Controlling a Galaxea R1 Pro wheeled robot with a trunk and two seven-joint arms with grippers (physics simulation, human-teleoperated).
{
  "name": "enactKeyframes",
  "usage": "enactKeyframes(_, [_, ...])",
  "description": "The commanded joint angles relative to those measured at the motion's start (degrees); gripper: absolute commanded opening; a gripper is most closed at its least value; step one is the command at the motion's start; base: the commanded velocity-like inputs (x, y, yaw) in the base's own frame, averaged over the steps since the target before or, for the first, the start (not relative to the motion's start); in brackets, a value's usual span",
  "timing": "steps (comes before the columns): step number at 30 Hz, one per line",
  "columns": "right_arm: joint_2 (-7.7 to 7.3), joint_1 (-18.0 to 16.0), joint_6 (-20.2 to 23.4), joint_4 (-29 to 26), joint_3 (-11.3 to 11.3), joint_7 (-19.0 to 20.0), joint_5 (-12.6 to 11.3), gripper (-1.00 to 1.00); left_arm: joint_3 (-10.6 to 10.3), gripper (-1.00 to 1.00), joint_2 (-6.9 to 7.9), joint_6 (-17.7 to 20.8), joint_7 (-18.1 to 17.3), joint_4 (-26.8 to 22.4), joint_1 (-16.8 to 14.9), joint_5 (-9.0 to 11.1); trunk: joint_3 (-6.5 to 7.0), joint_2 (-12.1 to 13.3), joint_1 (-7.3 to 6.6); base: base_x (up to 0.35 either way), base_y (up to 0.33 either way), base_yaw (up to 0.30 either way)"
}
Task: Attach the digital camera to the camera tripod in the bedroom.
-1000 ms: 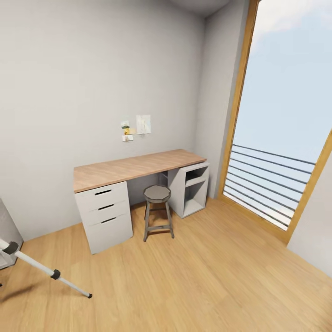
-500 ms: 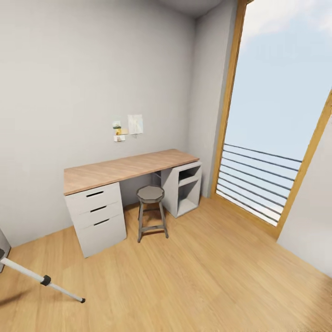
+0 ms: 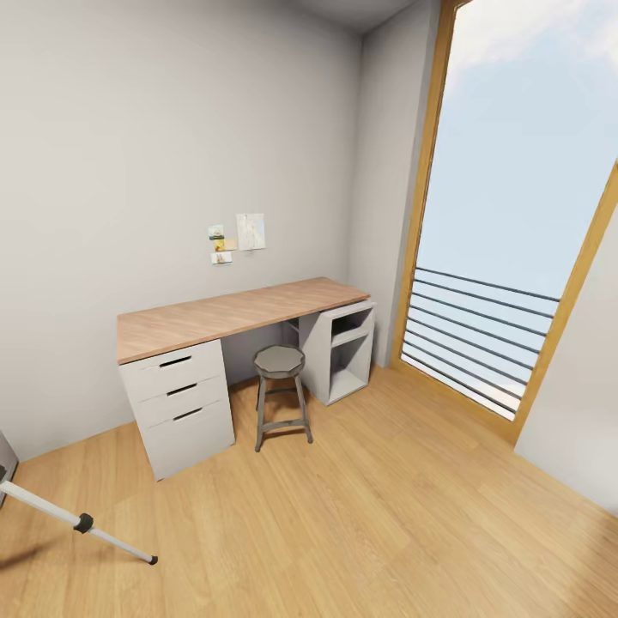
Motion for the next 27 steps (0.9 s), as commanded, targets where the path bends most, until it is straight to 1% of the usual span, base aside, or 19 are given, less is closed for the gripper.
enactKeyframes(1, [-0.03, -0.01, -0.52, -0.03, 0.16, -0.03, 0.02, 1.00, 0.09, 1.00, 0.01, -0.08, 0.02, -0.08, 0.03, 0.39, -0.04, -0.02, 0.00, 0.000, 0.000, -0.001])
enactKeyframes(4, [-0.02, -0.01, -1.26, -0.08, 0.10, -0.04, -0.10, 1.00, 0.08, 1.00, 0.04, -0.10, 0.07, -0.08, 0.03, 0.57, -0.04, -0.02, 0.00, 0.000, 0.000, 0.000])
enactKeyframes(8, [-0.04, -0.01, -1.71, -0.58, 0.01, -0.04, -0.03, 1.00, -0.06, 1.00, 0.06, -0.12, 0.26, -1.60, 0.03, 3.49, -0.04, -0.02, 0.00, 0.000, 0.000, 0.000])
enactKeyframes(10, [-0.11, -0.01, -1.47, -3.64, 0.00, 0.09, 0.10, 1.00, -0.11, 1.00, 0.08, 0.30, 0.45, -5.97, 0.03, 5.51, -0.04, -0.02, 0.00, 0.000, 0.000, 0.000])
enactKeyframes(11, [-0.14, -0.01, -0.48, -8.31, 0.02, 0.12, 0.09, 1.00, -0.13, 1.00, 0.17, 1.72, 0.52, -10.92, 0.03, 7.18, -0.04, -0.02, 0.00, 0.000, 0.000, 0.000])
enactKeyframes(12, [-0.16, -0.01, 0.43, -11.24, 0.02, 0.12, 0.04, 1.00, -0.13, 1.00, 0.26, 2.94, 0.55, -13.85, 0.03, 8.17, -0.04, -0.02, 0.00, 0.000, 0.000, 0.000])
enactKeyframes(13, [-0.14, -0.08, 3.58, -17.59, -0.05, -0.18, -0.06, 1.00, -0.16, 1.00, 0.51, 7.14, 0.57, -20.27, -0.02, 10.38, -0.04, -0.02, 0.00, 0.000, 0.000, 0.000])
enactKeyframes(14, [-0.13, -0.13, 5.18, -20.32, -0.10, -0.38, -0.09, 1.00, -0.16, 1.00, 0.61, 9.24, 0.57, -23.09, -0.05, 11.34, -0.04, -0.02, 0.00, 0.000, 0.000, 0.000])
enactKeyframes(15, [-0.12, -0.49, 8.97, -25.46, -0.26, -1.04, -0.14, 1.00, -0.16, 1.00, 0.78, 14.24, 0.63, -28.77, -0.14, 13.25, -0.04, -0.02, 0.00, 0.000, 0.000, 0.000])
enactKeyframes(16, [-0.12, -1.11, 11.39, -27.99, -0.34, -1.60, -0.18, 1.00, -0.16, 1.00, 0.85, 17.44, 0.65, -31.97, -0.23, 14.29, -0.04, -0.02, 0.00, 0.000, 0.000, 0.000])
enactKeyframes(17, [-0.12, -3.19, 16.97, -33.13, -0.49, -2.98, -0.24, 1.00, -0.16, 1.00, 0.98, 25.04, 0.69, -39.18, -0.49, 16.62, -0.04, -0.02, 0.00, 0.000, 0.000, 0.000])
enactKeyframes(18, [-0.11, -4.22, 18.53, -34.20, -0.53, -3.46, -0.24, 1.00, -0.16, 1.00, 0.99, 27.31, 0.70, -41.10, -0.77, 17.27, -0.04, -0.02, 0.00, 0.000, 0.000, 0.000])
enactKeyframes(19, [-0.08, -6.64, 20.84, -35.57, -0.57, -4.50, -0.27, 1.00, -0.16, 1.00, 0.99, 31.13, 0.80, -44.02, -2.10, 18.38, -0.04, -0.02, 0.00, 0.000, 0.000, 0.000])
enactKeyframes(21, [-0.06, -9.54, 22.14, -35.98, -0.60, -5.68, -0.30, 1.00, -0.14, 1.00, 0.89, 33.75, 1.17, -45.76, -4.67, 19.40, -0.04, -0.02, 0.00, 0.000, 0.000, 0.000])
enactKeyframes(22, [-0.05, -12.77, 22.65, -35.25, -0.62, -6.98, -0.41, 1.00, -0.12, 1.00, 0.72, 35.56, 1.98, -46.27, -8.09, 20.41, -0.04, -0.02, 0.00, 0.000, 0.000, 0.000])
enactKeyframes(23, [-0.04, -16.32, 22.61, -33.46, -0.64, -8.19, -0.52, 1.00, -0.08, 1.00, 0.48, 36.68, 3.28, -45.23, -11.95, 21.36, -0.04, -0.02, 0.00, 0.000, 0.000, 0.000])
enactKeyframes(25, [0.00, -20.05, 22.11, -30.86, -0.66, -9.09, -0.62, 1.00, -0.01, 1.00, 0.20, 37.25, 4.80, -42.83, -16.06, 22.34, -0.04, -0.02, 0.00, 0.000, 0.000, 0.000])
enactKeyframes(26, [0.04, -23.78, 21.05, -27.76, -0.68, -9.66, -0.73, 1.00, 0.01, 1.00, -0.10, 37.44, 6.01, -39.47, -20.33, 23.43, -0.04, -0.02, 0.00, 0.000, 0.000, 0.000])
enactKeyframes(27, [0.08, -25.60, 20.33, -26.16, -0.69, -9.86, -0.77, 1.00, 0.01, 1.00, -0.28, 37.37, 6.47, -37.63, -22.44, 24.00, -0.04, -0.02, 0.00, 0.000, 0.000, 0.000])
